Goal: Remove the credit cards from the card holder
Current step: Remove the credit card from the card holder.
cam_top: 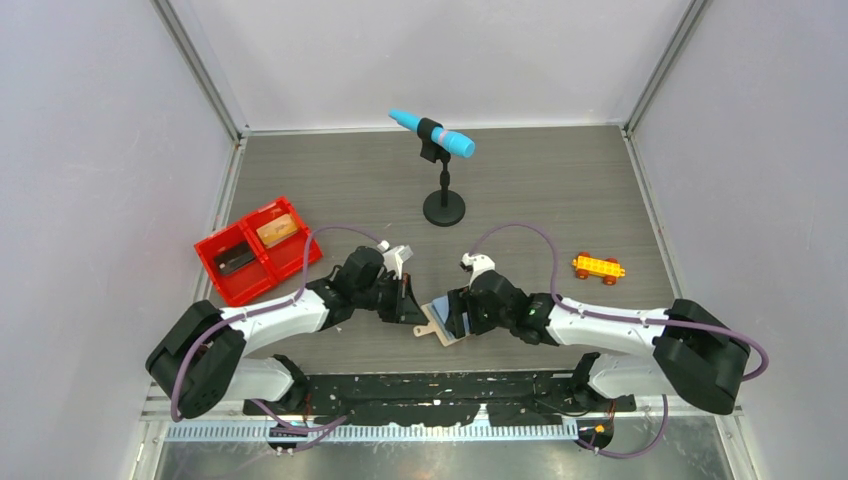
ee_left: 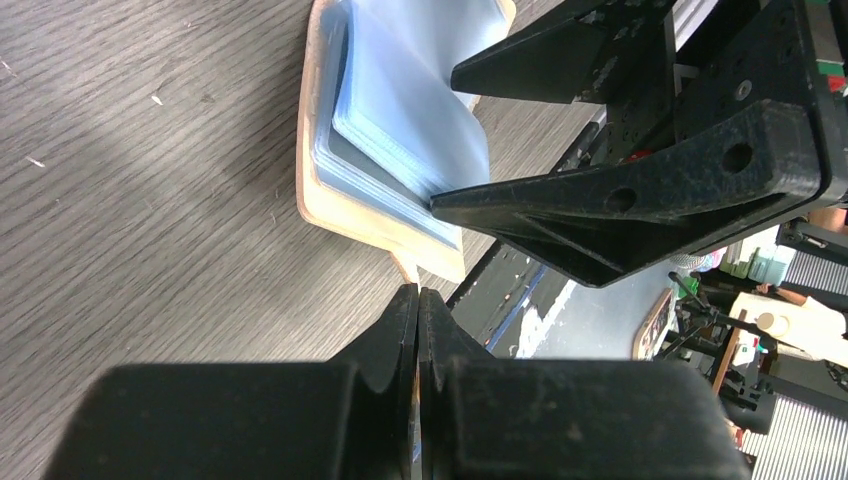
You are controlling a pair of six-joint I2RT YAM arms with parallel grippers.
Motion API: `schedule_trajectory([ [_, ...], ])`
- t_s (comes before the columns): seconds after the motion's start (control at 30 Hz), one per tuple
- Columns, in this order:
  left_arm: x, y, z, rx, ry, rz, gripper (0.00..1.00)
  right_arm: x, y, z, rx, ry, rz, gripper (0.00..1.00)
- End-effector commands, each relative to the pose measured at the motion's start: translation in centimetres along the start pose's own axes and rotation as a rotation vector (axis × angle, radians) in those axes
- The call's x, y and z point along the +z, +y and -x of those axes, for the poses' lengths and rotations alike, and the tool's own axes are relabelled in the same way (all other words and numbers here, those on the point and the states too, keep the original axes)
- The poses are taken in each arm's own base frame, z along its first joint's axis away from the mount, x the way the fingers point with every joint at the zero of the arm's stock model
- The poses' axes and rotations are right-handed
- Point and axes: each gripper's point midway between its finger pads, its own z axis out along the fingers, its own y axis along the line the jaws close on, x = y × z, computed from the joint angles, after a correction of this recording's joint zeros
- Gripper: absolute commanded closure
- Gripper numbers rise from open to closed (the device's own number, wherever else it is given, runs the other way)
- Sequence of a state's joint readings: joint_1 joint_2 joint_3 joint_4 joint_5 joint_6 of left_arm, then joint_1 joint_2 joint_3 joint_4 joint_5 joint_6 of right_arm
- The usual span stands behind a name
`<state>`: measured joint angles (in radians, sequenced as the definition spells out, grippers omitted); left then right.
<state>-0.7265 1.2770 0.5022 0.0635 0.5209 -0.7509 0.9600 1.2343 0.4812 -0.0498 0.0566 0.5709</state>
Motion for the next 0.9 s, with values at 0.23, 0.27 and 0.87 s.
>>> schedule_trajectory([
  [0.23,0.0,0.3,0.1,0.034,-0.008,0.008,1.0,-1.4,-1.0,2.2,0.016,-0.103,-0.071,0.27],
  [0.27,0.0,0.3,0.0,0.035,-0.007,0.01,1.0,-1.5,-1.1,2.2,0.016,-0.103,-0.074,0.26],
  [0.87,0.0,0.7,-0.2,0.044,0.0,0.026,1.0,-2.4,-2.1,3.0,0.008,-0.129,-0.144,0.28],
])
